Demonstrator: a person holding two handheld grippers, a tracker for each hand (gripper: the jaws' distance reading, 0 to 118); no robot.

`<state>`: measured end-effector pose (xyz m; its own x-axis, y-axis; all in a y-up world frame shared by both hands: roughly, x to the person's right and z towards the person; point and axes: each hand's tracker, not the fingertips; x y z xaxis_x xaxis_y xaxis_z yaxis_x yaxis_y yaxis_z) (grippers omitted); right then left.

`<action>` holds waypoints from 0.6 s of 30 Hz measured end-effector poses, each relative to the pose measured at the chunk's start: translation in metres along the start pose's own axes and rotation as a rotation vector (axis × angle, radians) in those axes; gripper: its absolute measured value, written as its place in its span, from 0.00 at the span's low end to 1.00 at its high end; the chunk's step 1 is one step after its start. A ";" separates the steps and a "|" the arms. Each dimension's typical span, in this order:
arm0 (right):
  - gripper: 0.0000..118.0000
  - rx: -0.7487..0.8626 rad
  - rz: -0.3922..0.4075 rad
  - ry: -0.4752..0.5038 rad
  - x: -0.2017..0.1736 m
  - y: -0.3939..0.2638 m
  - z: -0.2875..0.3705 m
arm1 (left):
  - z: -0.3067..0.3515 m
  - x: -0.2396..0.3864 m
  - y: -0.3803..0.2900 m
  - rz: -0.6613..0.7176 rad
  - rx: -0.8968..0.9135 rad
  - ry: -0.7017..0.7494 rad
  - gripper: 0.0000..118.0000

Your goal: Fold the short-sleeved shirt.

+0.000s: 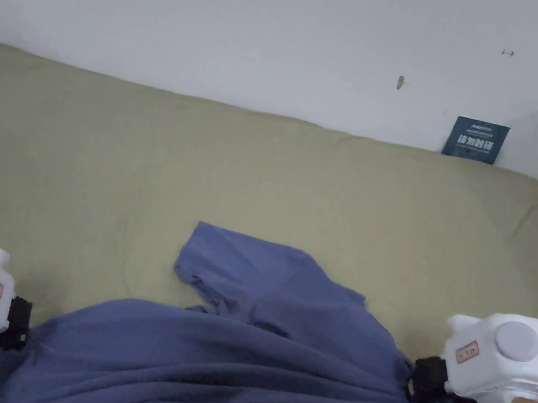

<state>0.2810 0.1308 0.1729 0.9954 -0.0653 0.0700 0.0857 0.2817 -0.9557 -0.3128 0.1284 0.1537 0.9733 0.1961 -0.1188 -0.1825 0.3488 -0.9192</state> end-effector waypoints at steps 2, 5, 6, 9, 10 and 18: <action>0.10 0.032 -0.060 0.022 -0.001 -0.007 0.003 | 0.003 0.002 0.000 -0.018 0.003 -0.006 0.02; 0.09 0.137 -0.032 0.033 -0.003 -0.012 0.016 | 0.013 0.004 0.004 -0.044 0.032 -0.011 0.02; 0.09 0.153 -0.044 0.040 -0.002 -0.013 0.021 | 0.017 0.005 0.006 -0.046 0.057 -0.011 0.02; 0.09 0.218 -0.044 0.075 -0.005 -0.012 0.037 | 0.035 0.004 0.015 -0.020 0.170 -0.048 0.02; 0.09 0.255 -0.031 0.079 -0.007 -0.013 0.044 | 0.043 0.005 0.017 -0.015 0.204 -0.073 0.02; 0.09 0.509 0.036 0.073 -0.033 0.000 0.114 | 0.107 0.020 0.055 -0.058 0.387 -0.147 0.02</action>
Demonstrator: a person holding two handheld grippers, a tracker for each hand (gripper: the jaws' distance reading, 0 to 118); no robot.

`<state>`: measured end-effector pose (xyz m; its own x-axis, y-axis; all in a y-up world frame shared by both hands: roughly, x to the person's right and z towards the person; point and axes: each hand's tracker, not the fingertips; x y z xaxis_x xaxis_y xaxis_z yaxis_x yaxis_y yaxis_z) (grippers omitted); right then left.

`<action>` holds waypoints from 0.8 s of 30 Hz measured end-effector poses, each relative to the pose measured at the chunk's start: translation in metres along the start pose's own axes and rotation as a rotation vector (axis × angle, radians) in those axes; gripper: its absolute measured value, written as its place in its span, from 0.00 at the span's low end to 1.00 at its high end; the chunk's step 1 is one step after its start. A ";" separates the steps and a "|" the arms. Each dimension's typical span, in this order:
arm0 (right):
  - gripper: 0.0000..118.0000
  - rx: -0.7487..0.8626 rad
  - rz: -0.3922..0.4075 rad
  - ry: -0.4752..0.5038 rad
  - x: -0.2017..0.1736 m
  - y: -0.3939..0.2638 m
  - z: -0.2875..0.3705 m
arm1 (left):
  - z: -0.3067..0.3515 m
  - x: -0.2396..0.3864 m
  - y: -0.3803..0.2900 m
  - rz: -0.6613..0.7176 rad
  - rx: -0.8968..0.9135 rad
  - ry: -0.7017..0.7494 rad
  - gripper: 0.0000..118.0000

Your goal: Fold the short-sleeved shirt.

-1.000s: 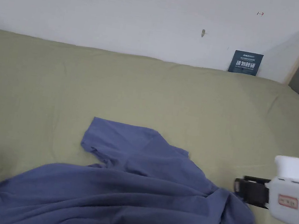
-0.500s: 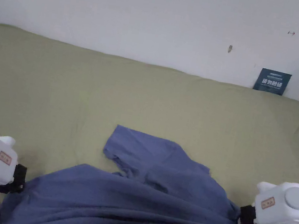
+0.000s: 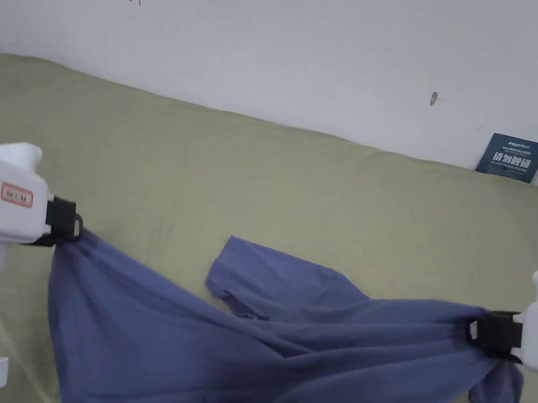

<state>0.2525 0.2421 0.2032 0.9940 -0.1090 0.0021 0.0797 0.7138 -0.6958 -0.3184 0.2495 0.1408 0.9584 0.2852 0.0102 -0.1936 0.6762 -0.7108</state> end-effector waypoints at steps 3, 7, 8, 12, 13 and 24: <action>0.09 0.082 -0.004 0.004 -0.003 0.023 0.017 | 0.014 0.009 0.026 -0.030 0.065 -0.014 0.02; 0.09 0.171 0.015 -0.016 -0.007 0.055 0.032 | 0.030 0.020 0.063 -0.065 0.141 -0.011 0.02; 0.09 0.192 0.011 -0.023 -0.008 0.063 0.034 | 0.033 0.023 0.074 -0.066 0.156 -0.014 0.02; 0.09 0.235 0.007 -0.029 -0.008 0.096 0.035 | 0.042 0.038 0.113 -0.097 0.209 -0.016 0.02; 0.09 0.247 0.008 -0.032 -0.007 0.103 0.034 | 0.044 0.042 0.121 -0.111 0.226 -0.016 0.02; 0.09 0.389 0.003 -0.048 -0.006 0.189 0.024 | 0.054 0.071 0.193 -0.159 0.352 0.024 0.02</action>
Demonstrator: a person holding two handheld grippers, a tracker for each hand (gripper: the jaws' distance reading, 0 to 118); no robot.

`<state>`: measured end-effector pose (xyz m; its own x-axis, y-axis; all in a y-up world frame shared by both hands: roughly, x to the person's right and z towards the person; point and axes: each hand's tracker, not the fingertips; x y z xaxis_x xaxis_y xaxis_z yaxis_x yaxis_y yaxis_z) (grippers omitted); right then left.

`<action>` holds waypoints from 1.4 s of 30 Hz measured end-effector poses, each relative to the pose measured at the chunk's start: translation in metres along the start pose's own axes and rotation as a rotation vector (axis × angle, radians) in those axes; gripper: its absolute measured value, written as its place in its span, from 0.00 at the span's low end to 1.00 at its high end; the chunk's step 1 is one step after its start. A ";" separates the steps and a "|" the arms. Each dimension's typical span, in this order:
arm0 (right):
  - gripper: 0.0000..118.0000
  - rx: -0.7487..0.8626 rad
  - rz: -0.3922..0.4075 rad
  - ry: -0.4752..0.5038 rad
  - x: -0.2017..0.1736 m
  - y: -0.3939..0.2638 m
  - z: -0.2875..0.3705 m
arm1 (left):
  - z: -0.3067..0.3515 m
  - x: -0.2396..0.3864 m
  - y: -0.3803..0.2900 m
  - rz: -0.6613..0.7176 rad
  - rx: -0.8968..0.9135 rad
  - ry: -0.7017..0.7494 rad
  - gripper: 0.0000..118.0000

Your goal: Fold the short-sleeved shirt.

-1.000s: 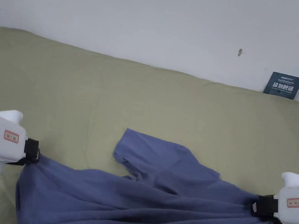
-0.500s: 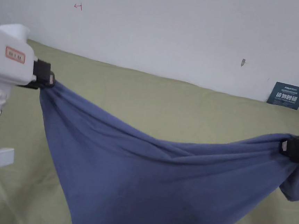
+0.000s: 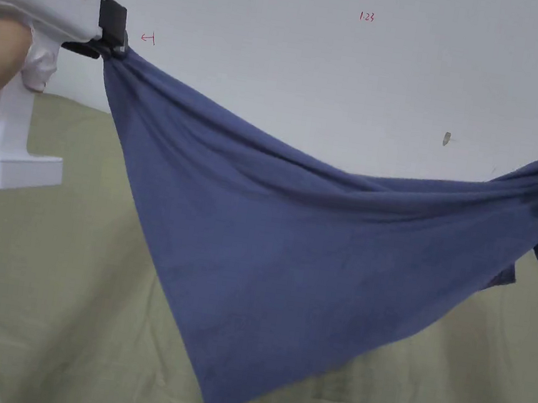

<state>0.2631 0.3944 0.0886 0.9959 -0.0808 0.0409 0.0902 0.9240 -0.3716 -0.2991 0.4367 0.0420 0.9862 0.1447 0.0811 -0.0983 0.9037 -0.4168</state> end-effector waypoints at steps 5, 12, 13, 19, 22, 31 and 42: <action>0.09 0.016 -0.034 -0.008 0.009 0.012 -0.019 | -0.007 -0.004 0.007 0.025 0.017 0.016 0.02; 0.09 0.005 -0.097 -0.008 0.028 0.002 -0.034 | -0.011 -0.013 -0.005 0.038 0.009 0.021 0.02; 0.09 -0.001 -0.098 -0.009 0.030 -0.003 -0.036 | -0.012 -0.013 -0.009 0.036 0.003 0.022 0.02; 0.09 -0.045 -0.129 -0.003 0.035 -0.038 -0.043 | -0.022 -0.018 -0.042 0.070 -0.043 0.009 0.02; 0.09 -0.083 -0.113 0.001 0.035 -0.059 -0.044 | -0.026 -0.022 -0.067 0.081 -0.091 0.006 0.02; 0.09 -0.296 -0.108 0.016 0.044 -0.151 -0.025 | -0.025 -0.054 -0.181 0.181 -0.287 -0.032 0.02; 0.09 -0.534 -0.119 0.018 0.058 -0.260 0.030 | 0.011 -0.088 -0.309 0.291 -0.512 -0.035 0.02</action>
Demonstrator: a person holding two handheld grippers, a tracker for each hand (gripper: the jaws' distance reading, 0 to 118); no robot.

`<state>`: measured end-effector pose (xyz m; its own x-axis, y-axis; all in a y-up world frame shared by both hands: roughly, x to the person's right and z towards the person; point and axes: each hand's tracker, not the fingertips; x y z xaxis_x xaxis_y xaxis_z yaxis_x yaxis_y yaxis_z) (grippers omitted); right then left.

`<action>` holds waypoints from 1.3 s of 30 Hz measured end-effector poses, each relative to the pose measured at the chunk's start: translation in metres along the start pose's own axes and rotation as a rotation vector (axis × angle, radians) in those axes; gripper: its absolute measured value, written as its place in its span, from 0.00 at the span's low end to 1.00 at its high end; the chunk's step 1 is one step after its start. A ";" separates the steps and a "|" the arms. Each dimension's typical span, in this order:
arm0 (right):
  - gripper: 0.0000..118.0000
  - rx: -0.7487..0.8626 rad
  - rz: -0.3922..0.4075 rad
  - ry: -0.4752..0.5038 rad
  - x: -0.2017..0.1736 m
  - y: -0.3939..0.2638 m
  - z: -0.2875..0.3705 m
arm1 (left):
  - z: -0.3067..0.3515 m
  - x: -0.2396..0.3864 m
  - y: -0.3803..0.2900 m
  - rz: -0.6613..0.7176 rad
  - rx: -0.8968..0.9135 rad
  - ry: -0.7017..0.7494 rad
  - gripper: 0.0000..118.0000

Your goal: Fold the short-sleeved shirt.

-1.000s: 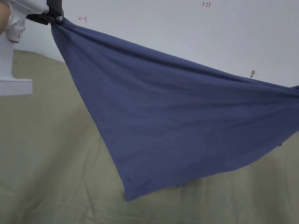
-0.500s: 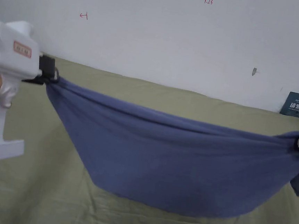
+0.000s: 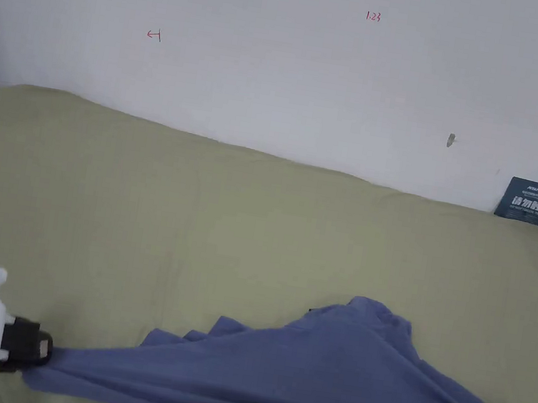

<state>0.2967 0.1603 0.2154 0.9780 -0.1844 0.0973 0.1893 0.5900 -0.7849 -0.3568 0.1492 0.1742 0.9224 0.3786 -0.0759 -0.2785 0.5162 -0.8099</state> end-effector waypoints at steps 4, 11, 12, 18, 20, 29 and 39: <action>0.09 -0.036 0.010 0.005 0.000 -0.031 0.005 | 0.007 -0.012 -0.028 0.021 -0.041 0.021 0.02; 0.09 -0.096 0.030 0.010 0.004 -0.064 0.002 | 0.015 -0.028 -0.068 0.051 -0.087 0.054 0.02; 0.09 -0.097 0.033 0.010 0.004 -0.066 0.003 | 0.016 -0.030 -0.072 0.061 -0.092 0.056 0.02; 0.17 -0.051 0.026 0.029 0.003 -0.077 0.017 | 0.025 -0.023 -0.091 0.050 -0.062 0.050 0.19; 0.64 0.036 0.070 0.021 0.000 -0.080 0.026 | 0.030 -0.017 -0.093 0.030 0.012 0.087 0.77; 0.43 0.595 0.228 -0.045 -0.053 -0.120 0.084 | 0.091 0.033 -0.144 -0.350 0.695 0.117 0.47; 0.00 0.717 0.207 -0.074 -0.096 -0.159 0.103 | 0.098 0.033 -0.159 -0.413 0.672 0.195 0.00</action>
<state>0.1822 0.1657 0.3938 0.9984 0.0244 0.0512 -0.0136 0.9791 -0.2029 -0.3081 0.1551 0.3573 0.9987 -0.0515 0.0025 0.0502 0.9594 -0.2776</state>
